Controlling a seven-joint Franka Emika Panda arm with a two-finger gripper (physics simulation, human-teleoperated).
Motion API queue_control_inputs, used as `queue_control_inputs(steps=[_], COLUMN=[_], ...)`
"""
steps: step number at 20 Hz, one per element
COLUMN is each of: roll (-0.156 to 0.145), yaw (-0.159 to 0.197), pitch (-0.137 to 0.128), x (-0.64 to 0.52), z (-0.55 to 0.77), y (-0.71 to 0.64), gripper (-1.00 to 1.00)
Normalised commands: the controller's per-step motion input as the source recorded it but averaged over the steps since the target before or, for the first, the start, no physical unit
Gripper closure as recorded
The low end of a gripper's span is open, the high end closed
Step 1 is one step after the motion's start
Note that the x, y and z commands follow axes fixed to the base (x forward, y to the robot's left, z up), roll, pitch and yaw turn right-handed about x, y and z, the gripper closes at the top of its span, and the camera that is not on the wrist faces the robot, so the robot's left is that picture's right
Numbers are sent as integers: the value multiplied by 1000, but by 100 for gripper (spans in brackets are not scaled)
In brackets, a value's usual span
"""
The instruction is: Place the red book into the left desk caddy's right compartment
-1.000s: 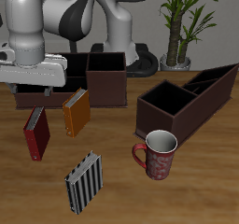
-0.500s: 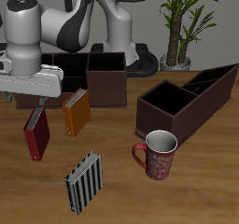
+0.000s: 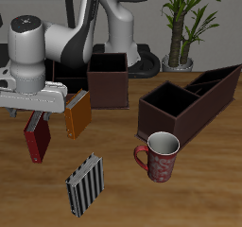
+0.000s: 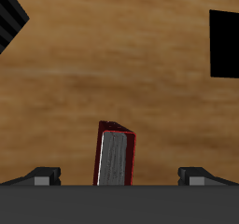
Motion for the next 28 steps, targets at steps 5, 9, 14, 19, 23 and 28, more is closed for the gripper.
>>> queue_control_inputs(steps=[5,9,14,19,23,28], roll=[2,4,-11,-8,-41,-42], yaw=[-9,-28,-2,-15,0,-46], pitch=[35,45,42,13,-6,-37], x=[52,47,21,-15,-10,-113], z=[-343,-364,-359,-72,200,554], y=[8,19,-57,-12,-6,31], gripper=[-100,-100,100,100,100,100])
